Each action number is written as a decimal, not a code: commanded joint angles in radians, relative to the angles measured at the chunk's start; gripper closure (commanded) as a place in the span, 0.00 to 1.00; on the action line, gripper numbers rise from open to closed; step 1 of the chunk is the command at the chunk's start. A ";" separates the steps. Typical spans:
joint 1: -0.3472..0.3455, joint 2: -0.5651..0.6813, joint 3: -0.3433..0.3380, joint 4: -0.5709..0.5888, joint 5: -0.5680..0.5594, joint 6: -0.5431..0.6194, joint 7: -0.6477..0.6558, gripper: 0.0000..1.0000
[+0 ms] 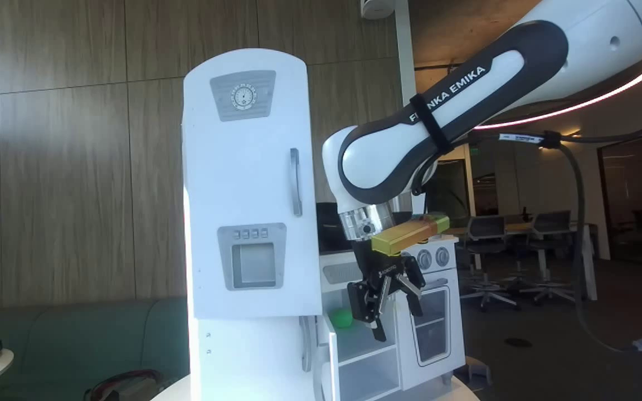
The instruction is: Open the top cabinet door, then pour some contents from the left bowl to the right bowl and put the bowl in the top compartment of the top cabinet, then pour the contents from the left bowl into the right bowl
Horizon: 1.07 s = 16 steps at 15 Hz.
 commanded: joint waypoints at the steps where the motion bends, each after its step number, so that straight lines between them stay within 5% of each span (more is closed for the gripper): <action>1: -0.021 -0.102 -0.032 -0.008 -0.023 0.009 0.104 0.00; 10: -0.117 -0.119 0.025 0.206 -0.221 0.069 0.342 0.00; 16: -0.133 -0.137 0.071 0.229 -0.404 0.248 0.499 0.00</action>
